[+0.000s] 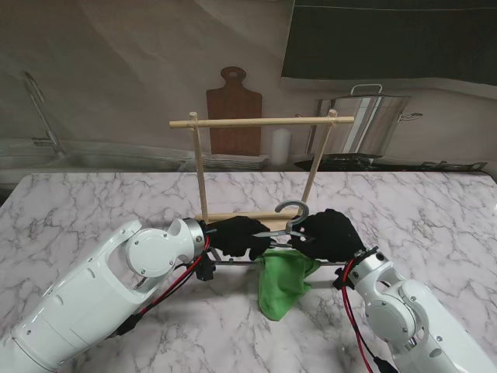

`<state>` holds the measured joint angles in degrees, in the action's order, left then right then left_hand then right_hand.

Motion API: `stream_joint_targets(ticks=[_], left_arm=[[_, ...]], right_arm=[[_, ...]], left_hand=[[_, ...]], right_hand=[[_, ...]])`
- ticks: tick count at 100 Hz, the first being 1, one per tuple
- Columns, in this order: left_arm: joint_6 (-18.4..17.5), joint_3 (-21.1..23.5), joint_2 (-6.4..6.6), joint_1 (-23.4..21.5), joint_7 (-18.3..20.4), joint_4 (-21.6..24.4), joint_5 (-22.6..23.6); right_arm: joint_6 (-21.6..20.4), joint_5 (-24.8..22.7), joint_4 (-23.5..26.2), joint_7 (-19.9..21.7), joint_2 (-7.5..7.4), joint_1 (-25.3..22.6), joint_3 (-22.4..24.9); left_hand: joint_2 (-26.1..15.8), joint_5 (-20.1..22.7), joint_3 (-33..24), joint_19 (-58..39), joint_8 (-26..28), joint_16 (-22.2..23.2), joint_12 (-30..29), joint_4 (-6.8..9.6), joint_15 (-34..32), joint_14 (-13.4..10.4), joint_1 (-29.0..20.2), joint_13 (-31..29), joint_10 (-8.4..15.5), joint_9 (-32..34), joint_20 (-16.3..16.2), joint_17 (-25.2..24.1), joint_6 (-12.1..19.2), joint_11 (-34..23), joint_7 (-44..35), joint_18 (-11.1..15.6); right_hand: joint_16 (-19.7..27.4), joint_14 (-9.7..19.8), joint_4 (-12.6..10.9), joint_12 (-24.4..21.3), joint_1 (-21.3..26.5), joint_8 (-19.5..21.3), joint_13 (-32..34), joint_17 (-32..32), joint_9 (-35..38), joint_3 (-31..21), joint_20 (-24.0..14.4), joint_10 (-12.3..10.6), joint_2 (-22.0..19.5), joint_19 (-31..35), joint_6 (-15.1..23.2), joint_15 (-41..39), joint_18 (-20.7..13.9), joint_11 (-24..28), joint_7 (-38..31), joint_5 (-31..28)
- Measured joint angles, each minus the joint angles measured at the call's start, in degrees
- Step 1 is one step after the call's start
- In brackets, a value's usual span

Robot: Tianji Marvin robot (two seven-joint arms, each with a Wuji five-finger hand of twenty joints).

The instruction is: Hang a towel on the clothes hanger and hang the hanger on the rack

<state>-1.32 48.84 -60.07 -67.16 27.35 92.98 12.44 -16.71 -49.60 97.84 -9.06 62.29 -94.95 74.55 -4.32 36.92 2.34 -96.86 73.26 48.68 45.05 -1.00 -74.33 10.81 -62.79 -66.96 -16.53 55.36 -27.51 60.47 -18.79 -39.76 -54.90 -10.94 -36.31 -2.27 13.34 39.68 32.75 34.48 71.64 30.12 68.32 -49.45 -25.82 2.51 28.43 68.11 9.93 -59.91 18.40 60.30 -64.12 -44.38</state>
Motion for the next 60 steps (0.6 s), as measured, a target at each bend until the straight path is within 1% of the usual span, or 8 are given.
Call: stream_joint_targets(ticks=[11,19,25,27,34,40,48,60], left_arm=[[0.0,0.1,-0.14,-0.3,-0.5,0.0,0.5],[-0.1,0.2,-0.29,-0.6,-1.8,0.0,1.2],[-0.7,0.2,-0.44,-0.8,-3.0,-0.2,1.7],[-1.1,0.2,-0.48,-0.8,-3.3,-0.3,1.9],[-2.2,0.2,-0.57,-0.8,-3.6,-0.7,2.5],[-2.8,0.2,-0.61,-0.8,-3.7,-0.9,2.7],[-3.6,0.2,-0.67,-0.8,-4.3,-1.2,3.4],[-4.6,0.1,-0.78,-0.8,-5.4,-1.5,4.5]], right_arm=[[-0.3,0.0,0.1,1.3,0.0,-0.1,0.2],[-0.5,0.3,0.3,2.3,-0.03,-0.1,0.4],[-0.7,0.9,0.4,2.5,-0.06,-0.2,0.4],[-0.9,1.1,0.4,2.6,-0.06,-0.2,0.4],[-1.3,1.9,0.4,2.7,-0.06,-0.3,0.5],[-1.5,2.7,0.4,3.0,-0.06,-0.3,0.6],[-1.7,2.9,0.4,3.2,-0.05,-0.4,0.7],[-1.8,2.8,0.3,3.0,0.01,-0.7,1.0]], left_hand=[[0.1,0.0,0.0,0.0,-2.2,0.0,-0.5,0.0,3.2,0.8,0.0,1.4,0.1,-0.3,1.8,-1.1,0.2,2.2,1.8,-0.3],[0.9,0.0,0.0,0.0,-7.1,0.0,-3.8,0.0,9.1,3.7,0.5,6.4,-0.1,-2.3,2.0,-6.2,0.5,6.4,5.7,-2.4],[1.5,-0.8,0.0,0.1,-10.5,0.0,-6.5,0.0,14.3,5.4,1.4,10.8,-0.1,-4.4,-0.4,-11.3,1.1,9.8,9.8,-3.5],[1.7,-1.4,0.0,0.9,-11.6,0.0,-7.7,0.0,16.4,6.1,1.6,12.9,-0.1,-5.7,-1.3,-13.7,1.7,11.3,12.2,-3.9],[1.8,-3.5,0.0,5.1,-16.6,-0.7,-10.0,0.0,22.4,7.5,2.3,17.3,0.0,-8.1,-4.0,-19.8,2.5,14.1,19.4,-5.2],[1.8,-4.7,0.0,12.5,-21.3,-3.0,-12.1,0.0,29.2,8.4,2.9,21.6,0.2,-11.2,-5.3,-27.3,2.6,17.0,26.0,-6.3],[1.8,-6.9,0.0,24.0,-29.6,-7.6,-16.5,0.0,39.3,8.9,4.1,27.2,0.5,-16.5,-5.4,-36.5,2.6,22.4,34.8,-8.0],[2.4,-11.9,0.0,41.4,-37.8,-17.5,-25.3,0.0,53.0,9.6,6.2,36.1,0.3,-27.6,-1.6,-46.9,2.4,32.0,44.3,-8.5]], right_hand=[[-1.0,-0.2,0.1,1.0,0.2,0.0,0.3,2.5,0.7,-0.7,0.0,0.0,0.4,1.9,-0.8,-3.8,-1.7,1.5,0.0,0.1],[-2.3,-0.3,0.5,1.3,0.8,0.0,0.3,4.1,0.8,-0.9,0.0,0.1,0.3,2.5,-2.0,-6.1,-2.7,2.2,0.0,0.1],[-3.1,-0.5,0.5,1.9,1.0,0.2,0.3,5.0,0.8,-1.0,0.1,0.3,0.3,2.8,-2.1,-7.4,-3.4,2.8,0.0,0.1],[-3.3,-0.5,1.1,2.1,1.5,0.4,0.3,5.4,0.8,-1.0,0.3,0.4,0.3,2.8,-2.2,-7.9,-3.5,3.0,0.0,0.1],[-4.3,-0.7,1.1,3.5,2.7,2.6,0.3,6.2,0.9,-0.3,0.6,0.7,0.8,2.9,-2.3,-9.9,-4.1,3.7,0.0,0.2],[-4.8,-0.7,1.1,4.7,3.2,3.8,0.3,7.0,1.3,0.3,0.6,0.7,0.8,3.1,-2.3,-12.0,-4.2,4.3,0.2,0.2],[-5.6,-0.7,1.1,5.5,3.5,4.7,0.3,8.4,1.6,0.8,0.6,0.7,0.8,3.6,-2.3,-13.9,-4.6,4.8,0.8,0.2],[-6.1,-0.7,1.1,6.2,3.5,5.2,1.0,9.8,2.6,0.8,0.6,0.7,0.8,3.8,-2.3,-15.8,-4.6,5.1,0.9,0.2]])
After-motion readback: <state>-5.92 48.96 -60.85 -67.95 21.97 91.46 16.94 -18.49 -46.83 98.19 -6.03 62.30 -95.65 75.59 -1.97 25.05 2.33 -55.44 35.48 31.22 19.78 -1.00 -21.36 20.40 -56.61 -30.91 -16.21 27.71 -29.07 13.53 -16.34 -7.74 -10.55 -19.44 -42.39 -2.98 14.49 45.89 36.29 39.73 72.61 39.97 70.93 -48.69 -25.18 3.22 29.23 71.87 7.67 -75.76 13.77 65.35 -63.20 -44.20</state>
